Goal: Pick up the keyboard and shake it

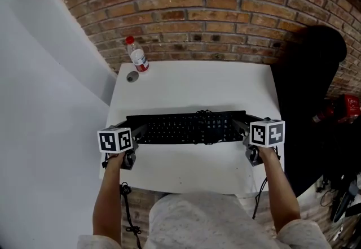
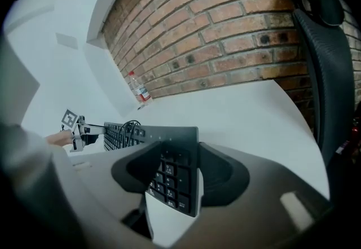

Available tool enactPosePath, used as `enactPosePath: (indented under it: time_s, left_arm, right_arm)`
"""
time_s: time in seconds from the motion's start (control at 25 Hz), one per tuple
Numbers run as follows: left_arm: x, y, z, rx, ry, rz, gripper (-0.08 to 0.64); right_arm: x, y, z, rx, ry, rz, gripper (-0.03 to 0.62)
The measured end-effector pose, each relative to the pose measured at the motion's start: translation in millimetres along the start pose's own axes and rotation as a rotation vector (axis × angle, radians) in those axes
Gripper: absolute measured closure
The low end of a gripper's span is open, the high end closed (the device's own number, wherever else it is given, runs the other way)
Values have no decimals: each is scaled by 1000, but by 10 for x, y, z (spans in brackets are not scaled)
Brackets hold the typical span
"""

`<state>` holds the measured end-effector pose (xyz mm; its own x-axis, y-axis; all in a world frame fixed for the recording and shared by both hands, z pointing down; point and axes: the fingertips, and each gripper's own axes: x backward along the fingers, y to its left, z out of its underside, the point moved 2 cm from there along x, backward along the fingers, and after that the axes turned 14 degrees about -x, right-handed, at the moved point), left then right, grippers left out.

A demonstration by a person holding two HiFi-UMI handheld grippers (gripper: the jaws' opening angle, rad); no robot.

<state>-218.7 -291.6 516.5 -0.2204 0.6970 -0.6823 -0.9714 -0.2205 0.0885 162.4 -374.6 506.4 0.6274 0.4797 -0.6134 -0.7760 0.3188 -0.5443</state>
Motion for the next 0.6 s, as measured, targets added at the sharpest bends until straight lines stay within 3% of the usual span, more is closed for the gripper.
enactPosePath:
  time_s: [0.6]
  left_arm:
    - [187, 118, -147, -87, -85, 0, 213]
  right_arm:
    - [198, 331, 66, 203, -142, 19, 367]
